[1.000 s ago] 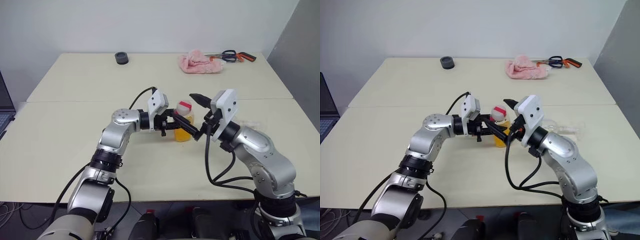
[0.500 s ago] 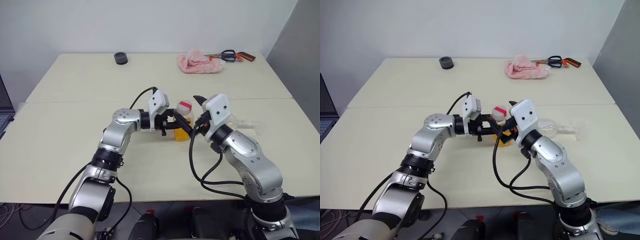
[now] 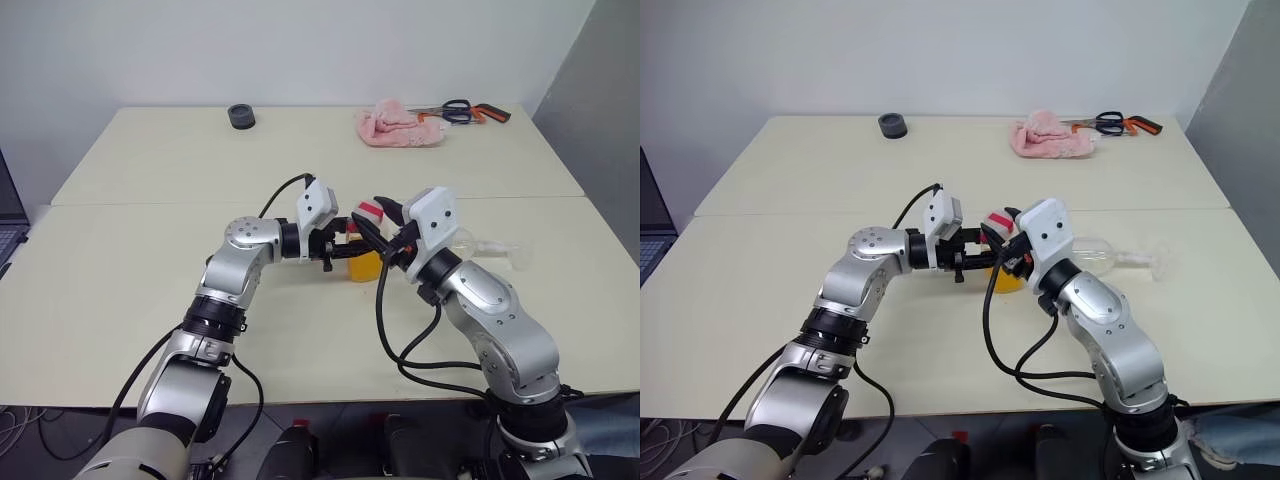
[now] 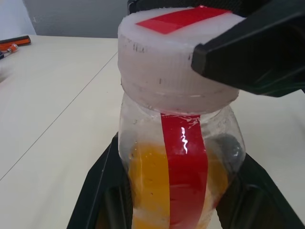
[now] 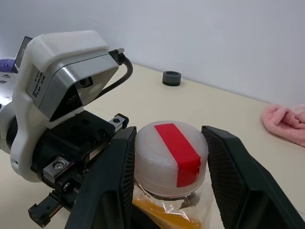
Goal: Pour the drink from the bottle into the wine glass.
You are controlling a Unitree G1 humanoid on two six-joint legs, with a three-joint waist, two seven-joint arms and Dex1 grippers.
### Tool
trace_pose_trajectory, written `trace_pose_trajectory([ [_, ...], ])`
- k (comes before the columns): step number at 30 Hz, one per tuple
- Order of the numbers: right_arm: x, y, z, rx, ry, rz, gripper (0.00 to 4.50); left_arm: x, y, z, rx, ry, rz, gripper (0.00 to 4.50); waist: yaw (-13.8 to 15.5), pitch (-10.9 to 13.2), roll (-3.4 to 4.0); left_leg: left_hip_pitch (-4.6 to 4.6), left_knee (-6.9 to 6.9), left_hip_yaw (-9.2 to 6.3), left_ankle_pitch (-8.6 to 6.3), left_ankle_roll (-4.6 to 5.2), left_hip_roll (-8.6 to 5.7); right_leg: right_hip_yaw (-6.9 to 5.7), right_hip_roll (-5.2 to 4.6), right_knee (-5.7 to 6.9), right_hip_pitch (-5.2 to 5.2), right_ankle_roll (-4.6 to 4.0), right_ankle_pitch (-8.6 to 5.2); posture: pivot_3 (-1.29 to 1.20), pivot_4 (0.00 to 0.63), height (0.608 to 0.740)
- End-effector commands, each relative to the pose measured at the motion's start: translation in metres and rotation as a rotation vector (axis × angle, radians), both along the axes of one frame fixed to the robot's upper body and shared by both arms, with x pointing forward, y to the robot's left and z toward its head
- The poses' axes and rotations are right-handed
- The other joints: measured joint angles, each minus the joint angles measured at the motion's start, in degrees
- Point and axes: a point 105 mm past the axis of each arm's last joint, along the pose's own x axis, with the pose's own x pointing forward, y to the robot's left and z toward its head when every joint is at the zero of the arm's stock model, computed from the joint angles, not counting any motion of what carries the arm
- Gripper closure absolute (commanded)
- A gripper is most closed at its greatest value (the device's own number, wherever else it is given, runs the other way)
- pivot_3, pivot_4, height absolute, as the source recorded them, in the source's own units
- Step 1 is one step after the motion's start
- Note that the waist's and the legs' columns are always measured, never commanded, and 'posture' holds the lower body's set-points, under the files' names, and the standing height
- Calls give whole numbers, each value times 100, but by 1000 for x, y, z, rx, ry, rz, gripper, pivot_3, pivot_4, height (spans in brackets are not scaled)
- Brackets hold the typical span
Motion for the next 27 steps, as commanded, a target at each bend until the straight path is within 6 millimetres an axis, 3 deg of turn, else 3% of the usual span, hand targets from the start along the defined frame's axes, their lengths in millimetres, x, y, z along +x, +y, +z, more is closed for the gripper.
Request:
trace_pose_trajectory([
  [1,-7,13,11,-12,-71,134,2676,-4,-5,18,-17,-64,-46,2766,-1,0,0,1,0,1,0,0,0,0,1,0,0,0,0,0,150,740],
  [5,-6,23,15,-123,-122,488,2676,-5,-6,20,-10,-65,-76,2766,-36,1,0,12,0,14,-1,2,1,1,12,0,6,2,1,0,150,740],
  [8,2,14,6,-250,-32,663,2676,-6,-7,21,-5,-66,-91,2767,-50,1,0,27,-4,13,-2,6,7,-2,39,-5,24,3,2,0,150,740],
  [13,26,-3,9,-314,34,712,2675,-7,-8,22,-5,-67,-98,2774,-69,1,0,25,-9,9,-2,6,12,0,40,-13,24,2,2,0,150,740],
  [16,27,-7,10,-325,38,713,2675,-7,-7,23,-11,-66,-94,2774,-85,1,0,21,-11,10,-2,5,12,1,16,-14,20,2,2,0,150,740],
  [23,29,-24,23,-205,-16,541,221,-8,-7,20,-10,-60,-86,2774,-63,1,0,15,-7,6,-2,4,6,1,6,-14,16,2,2,0,150,740],
  [27,14,-35,37,-82,-37,425,0,-5,-6,19,-7,-52,-63,2774,-24,1,0,5,-7,0,-2,4,5,5,2,-15,9,2,2,0,150,740],
])
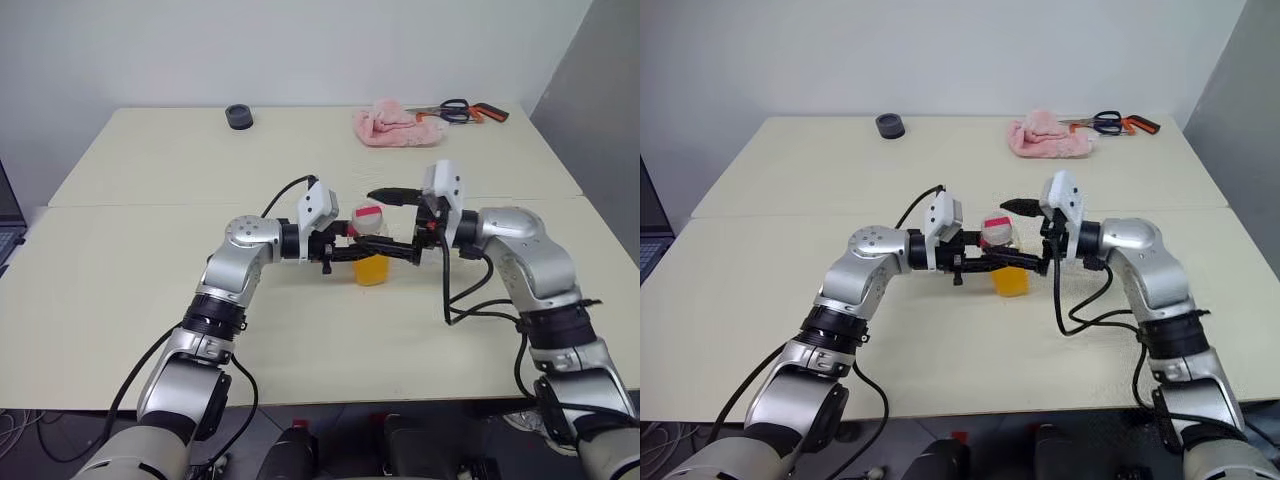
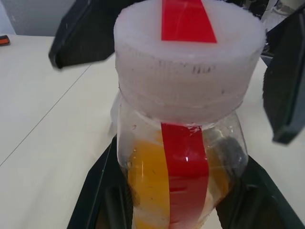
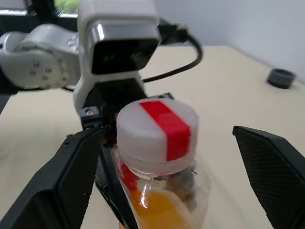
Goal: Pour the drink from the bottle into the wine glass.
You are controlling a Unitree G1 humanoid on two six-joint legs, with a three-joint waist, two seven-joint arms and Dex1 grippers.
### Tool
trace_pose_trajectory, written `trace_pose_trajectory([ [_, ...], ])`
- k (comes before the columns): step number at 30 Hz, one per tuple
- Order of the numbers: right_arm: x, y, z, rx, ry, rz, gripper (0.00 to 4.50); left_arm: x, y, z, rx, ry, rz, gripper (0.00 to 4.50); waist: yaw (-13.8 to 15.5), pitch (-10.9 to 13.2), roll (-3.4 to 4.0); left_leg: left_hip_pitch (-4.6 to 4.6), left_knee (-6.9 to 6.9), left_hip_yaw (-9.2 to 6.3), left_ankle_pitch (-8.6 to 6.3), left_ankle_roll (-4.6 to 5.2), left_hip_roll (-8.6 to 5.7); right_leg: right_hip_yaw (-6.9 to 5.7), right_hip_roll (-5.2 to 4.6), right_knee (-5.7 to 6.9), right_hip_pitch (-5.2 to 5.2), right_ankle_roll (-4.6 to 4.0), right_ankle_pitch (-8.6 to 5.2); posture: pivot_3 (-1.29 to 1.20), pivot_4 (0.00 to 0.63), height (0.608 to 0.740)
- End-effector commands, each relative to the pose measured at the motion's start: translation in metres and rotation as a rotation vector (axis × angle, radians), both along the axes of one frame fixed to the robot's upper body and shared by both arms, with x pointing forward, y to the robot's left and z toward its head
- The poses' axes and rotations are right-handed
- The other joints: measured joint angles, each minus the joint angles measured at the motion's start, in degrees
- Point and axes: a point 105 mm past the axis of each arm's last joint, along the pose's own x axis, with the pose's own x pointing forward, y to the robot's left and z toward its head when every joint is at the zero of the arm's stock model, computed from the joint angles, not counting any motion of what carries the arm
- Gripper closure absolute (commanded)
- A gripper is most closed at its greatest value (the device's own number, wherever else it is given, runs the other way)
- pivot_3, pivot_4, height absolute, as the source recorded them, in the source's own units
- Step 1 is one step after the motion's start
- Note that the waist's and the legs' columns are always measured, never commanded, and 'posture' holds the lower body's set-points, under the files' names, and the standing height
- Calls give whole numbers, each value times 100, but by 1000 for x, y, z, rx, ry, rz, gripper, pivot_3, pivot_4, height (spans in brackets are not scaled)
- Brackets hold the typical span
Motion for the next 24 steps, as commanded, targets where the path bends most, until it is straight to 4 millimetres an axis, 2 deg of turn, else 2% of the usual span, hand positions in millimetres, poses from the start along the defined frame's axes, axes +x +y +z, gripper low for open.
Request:
trace_pose_trajectory([
  [1,-17,-8,30,116,-79,-98,0,0,-4,19,-18,-69,-6,2774,4,0,0,-2,0,1,0,0,0,1,0,0,-3,0,0,0,150,740],
  [9,-28,13,20,98,-217,-435,0,4,-4,15,12,-67,7,2774,3,0,0,0,2,1,0,0,1,4,2,12,-6,1,-1,0,150,740],
  [19,-41,31,4,89,-160,-493,0,6,-3,14,25,-63,6,2774,20,0,0,0,3,3,1,-1,-1,1,4,11,-6,1,-1,0,150,740],
  [24,-39,33,4,105,-144,-524,0,7,-2,13,29,-61,10,2774,19,0,0,1,3,3,1,-1,-1,0,6,13,-6,1,-1,0,150,740],
])
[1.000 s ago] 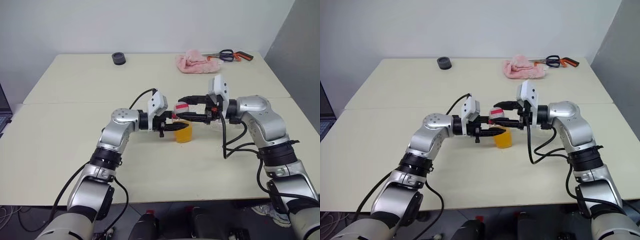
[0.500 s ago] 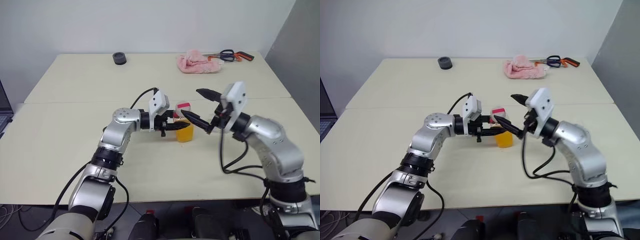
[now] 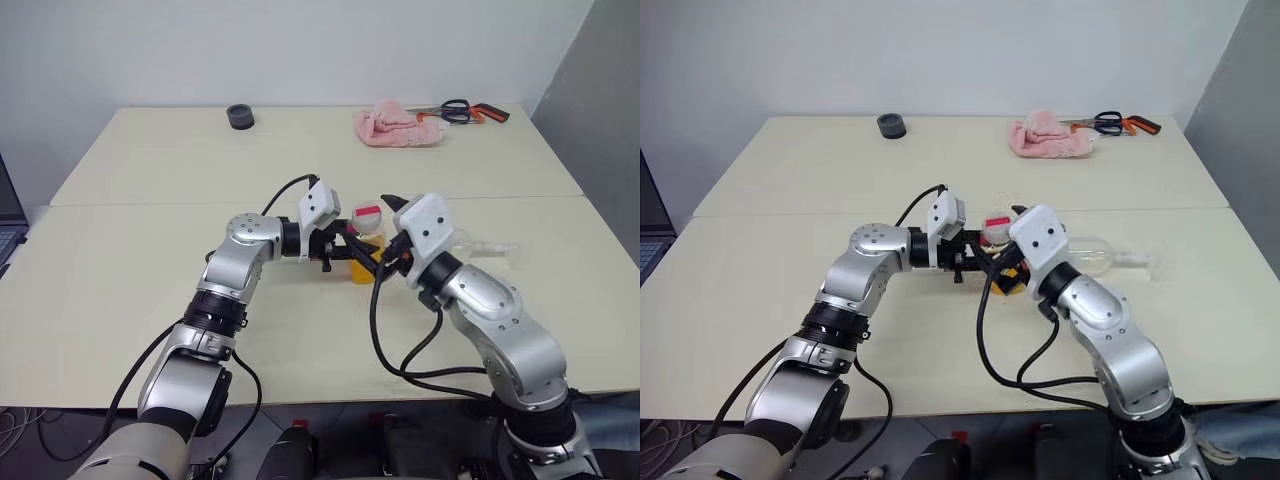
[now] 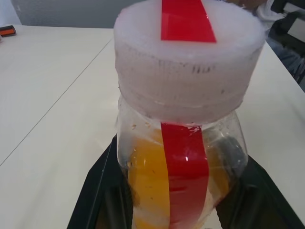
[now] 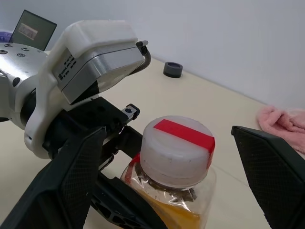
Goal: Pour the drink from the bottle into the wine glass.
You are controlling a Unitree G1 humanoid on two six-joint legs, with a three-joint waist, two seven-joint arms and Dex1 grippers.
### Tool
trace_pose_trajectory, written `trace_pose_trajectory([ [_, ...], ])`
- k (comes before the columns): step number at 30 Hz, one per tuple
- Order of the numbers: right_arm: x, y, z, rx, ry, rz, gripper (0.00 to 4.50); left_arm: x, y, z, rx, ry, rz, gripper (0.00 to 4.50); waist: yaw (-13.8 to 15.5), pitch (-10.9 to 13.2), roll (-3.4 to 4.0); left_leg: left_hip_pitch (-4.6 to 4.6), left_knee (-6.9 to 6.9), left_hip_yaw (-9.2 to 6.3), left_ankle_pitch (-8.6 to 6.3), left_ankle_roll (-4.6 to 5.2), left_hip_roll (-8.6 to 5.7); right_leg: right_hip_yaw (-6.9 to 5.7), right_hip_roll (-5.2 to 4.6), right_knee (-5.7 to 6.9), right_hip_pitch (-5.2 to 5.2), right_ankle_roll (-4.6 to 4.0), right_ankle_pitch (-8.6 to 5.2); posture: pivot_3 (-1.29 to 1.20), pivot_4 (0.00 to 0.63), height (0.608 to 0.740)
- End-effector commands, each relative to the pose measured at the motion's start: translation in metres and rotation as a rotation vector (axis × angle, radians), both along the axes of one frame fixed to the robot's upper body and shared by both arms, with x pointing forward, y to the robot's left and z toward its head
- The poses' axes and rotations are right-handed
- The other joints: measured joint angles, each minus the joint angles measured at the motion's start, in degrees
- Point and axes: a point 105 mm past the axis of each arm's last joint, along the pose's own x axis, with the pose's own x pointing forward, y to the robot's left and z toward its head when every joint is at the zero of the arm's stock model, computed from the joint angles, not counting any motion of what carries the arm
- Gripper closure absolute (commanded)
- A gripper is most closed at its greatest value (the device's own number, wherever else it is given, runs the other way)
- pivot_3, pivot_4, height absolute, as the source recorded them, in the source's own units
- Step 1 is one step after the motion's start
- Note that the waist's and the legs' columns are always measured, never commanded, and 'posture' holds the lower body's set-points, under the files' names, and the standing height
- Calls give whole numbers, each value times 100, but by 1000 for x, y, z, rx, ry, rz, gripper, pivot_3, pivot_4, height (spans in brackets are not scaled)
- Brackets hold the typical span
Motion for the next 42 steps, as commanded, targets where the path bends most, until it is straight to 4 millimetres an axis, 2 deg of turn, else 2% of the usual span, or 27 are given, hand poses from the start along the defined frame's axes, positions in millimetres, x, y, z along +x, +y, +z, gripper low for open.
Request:
trace_pose_trajectory([
  [1,-5,1,14,28,-62,-20,0,0,-3,17,-5,-64,-22,2774,0,0,0,0,0,0,0,0,0,-1,0,0,0,0,0,0,150,740],
  [12,1,3,12,71,-59,-55,0,1,-2,17,1,-67,-20,2774,-1,0,0,0,0,0,0,0,0,-1,2,0,0,0,0,0,150,740],
  [15,2,5,11,69,-55,-51,599,0,-2,17,2,-69,-22,2774,-1,0,0,1,0,0,0,0,0,-1,3,0,0,0,0,0,150,740],
  [21,4,9,12,69,-56,-37,2648,0,-2,17,4,-72,-26,2774,-2,0,0,1,-1,0,0,0,1,-1,4,0,0,0,0,0,150,740],
  [27,4,14,15,69,-85,-7,2645,-1,-1,18,6,-73,-29,2774,-3,0,0,1,0,1,0,0,1,-1,4,0,0,0,0,0,150,740],
  [30,4,18,22,66,-154,69,2645,-2,-1,18,9,-71,-36,2775,-6,0,0,2,-1,1,0,0,1,-1,5,0,0,0,0,0,150,740],
  [34,1,28,31,22,-230,366,2645,-4,-2,20,15,-67,-64,2775,-28,0,0,5,0,4,0,1,1,-3,8,-1,3,0,0,0,150,740],
  [38,2,24,23,-103,-108,665,2645,-6,-2,22,22,-70,-85,2775,-51,0,0,11,-2,3,-1,2,2,-6,31,-6,15,0,0,0,150,740],
  [42,14,13,25,-161,-5,758,2645,-6,-1,24,22,-71,-90,2776,-87,0,0,11,-5,2,-1,2,6,-7,31,-13,16,0,1,0,150,740],
])
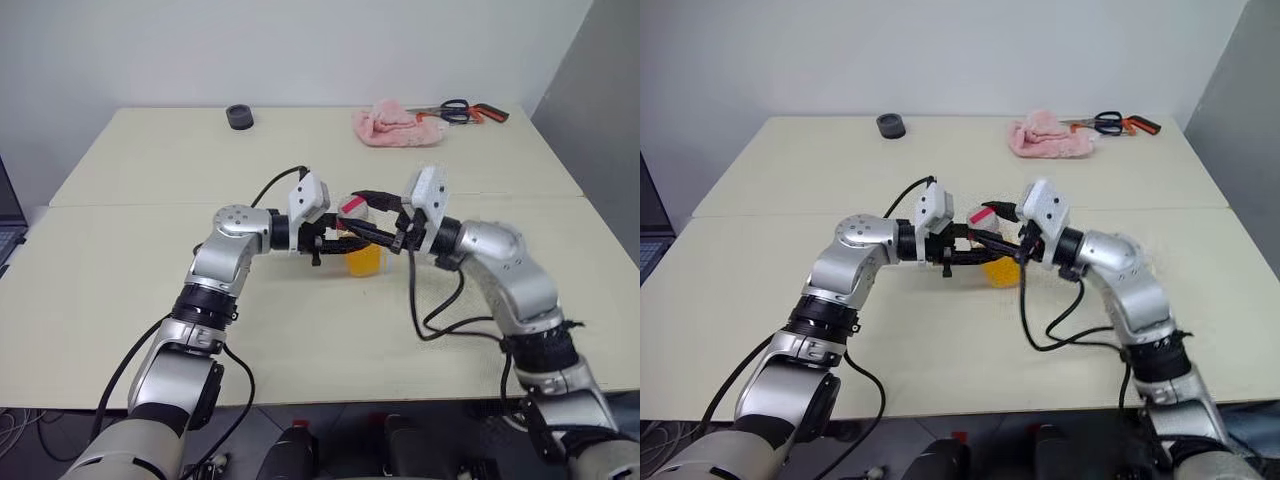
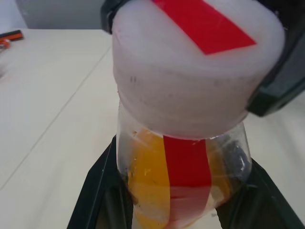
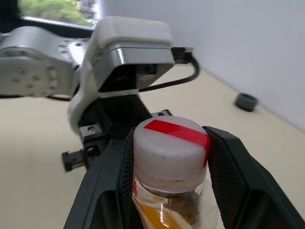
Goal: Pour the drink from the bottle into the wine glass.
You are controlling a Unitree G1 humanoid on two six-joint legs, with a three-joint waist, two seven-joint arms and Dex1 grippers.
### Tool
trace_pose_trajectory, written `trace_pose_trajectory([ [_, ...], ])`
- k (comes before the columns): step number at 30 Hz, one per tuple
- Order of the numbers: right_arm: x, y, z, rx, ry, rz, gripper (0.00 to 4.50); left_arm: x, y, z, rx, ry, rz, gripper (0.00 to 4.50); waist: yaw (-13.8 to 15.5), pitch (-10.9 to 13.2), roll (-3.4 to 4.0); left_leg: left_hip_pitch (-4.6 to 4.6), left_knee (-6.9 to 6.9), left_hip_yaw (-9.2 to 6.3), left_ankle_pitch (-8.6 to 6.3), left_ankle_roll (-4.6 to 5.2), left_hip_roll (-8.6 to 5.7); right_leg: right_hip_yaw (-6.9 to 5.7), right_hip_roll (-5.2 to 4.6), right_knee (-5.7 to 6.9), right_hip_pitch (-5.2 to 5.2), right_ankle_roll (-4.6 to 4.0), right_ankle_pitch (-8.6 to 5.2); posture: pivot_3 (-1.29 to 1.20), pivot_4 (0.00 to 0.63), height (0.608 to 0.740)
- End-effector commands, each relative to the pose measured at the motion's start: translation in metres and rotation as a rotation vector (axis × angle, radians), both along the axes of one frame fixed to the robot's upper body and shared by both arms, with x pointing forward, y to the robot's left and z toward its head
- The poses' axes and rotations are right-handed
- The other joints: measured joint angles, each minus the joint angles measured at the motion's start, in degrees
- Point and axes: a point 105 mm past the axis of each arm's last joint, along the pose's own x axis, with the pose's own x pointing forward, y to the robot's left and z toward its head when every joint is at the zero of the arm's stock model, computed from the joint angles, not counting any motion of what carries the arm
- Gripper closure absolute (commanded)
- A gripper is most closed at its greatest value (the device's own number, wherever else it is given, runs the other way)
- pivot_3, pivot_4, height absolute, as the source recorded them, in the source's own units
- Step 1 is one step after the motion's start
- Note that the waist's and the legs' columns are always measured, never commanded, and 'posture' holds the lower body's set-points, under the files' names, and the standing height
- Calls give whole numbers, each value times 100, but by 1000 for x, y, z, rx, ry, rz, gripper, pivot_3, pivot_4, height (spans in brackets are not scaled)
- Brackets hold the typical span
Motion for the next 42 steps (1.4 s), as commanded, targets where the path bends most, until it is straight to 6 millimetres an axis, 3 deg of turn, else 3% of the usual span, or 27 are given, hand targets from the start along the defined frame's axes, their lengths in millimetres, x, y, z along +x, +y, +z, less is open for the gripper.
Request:
trace_pose_trajectory([
  [1,-14,12,14,-7,0,179,2645,-5,-11,16,-4,-52,-52,2776,-17,0,0,0,0,0,0,0,2,1,-2,-1,0,0,0,0,150,740],
  [8,-10,3,12,6,60,156,2645,-7,-10,15,-5,-48,-57,2777,-14,0,0,-2,0,-1,0,0,0,2,-24,1,-3,0,0,0,150,740],
  [9,-9,2,13,20,61,147,1900,-7,-10,15,-4,-47,-57,2777,-13,0,0,-2,0,-1,0,0,0,2,-25,1,-3,0,0,0,150,740],
  [15,-10,-8,22,80,-6,42,0,-6,-10,13,5,-43,-49,2805,-7,0,0,-5,1,-3,0,-1,-2,2,-29,1,-5,0,0,0,150,740],
  [21,-17,-21,32,110,-176,-183,0,-4,-7,9,20,-39,-33,2808,30,0,0,-12,2,-4,0,-1,-7,4,-35,4,-13,0,0,0,150,740],
  [31,-44,4,20,132,-234,-273,0,-2,-4,5,64,-26,-36,2808,23,0,0,-12,4,0,1,-1,-6,6,-31,12,-19,0,0,0,150,740],
  [42,-26,-2,13,70,-279,-375,0,-3,-5,5,63,-30,-48,2808,22,0,0,-10,6,1,1,-1,-5,6,-27,13,-17,0,0,0,150,740],
])
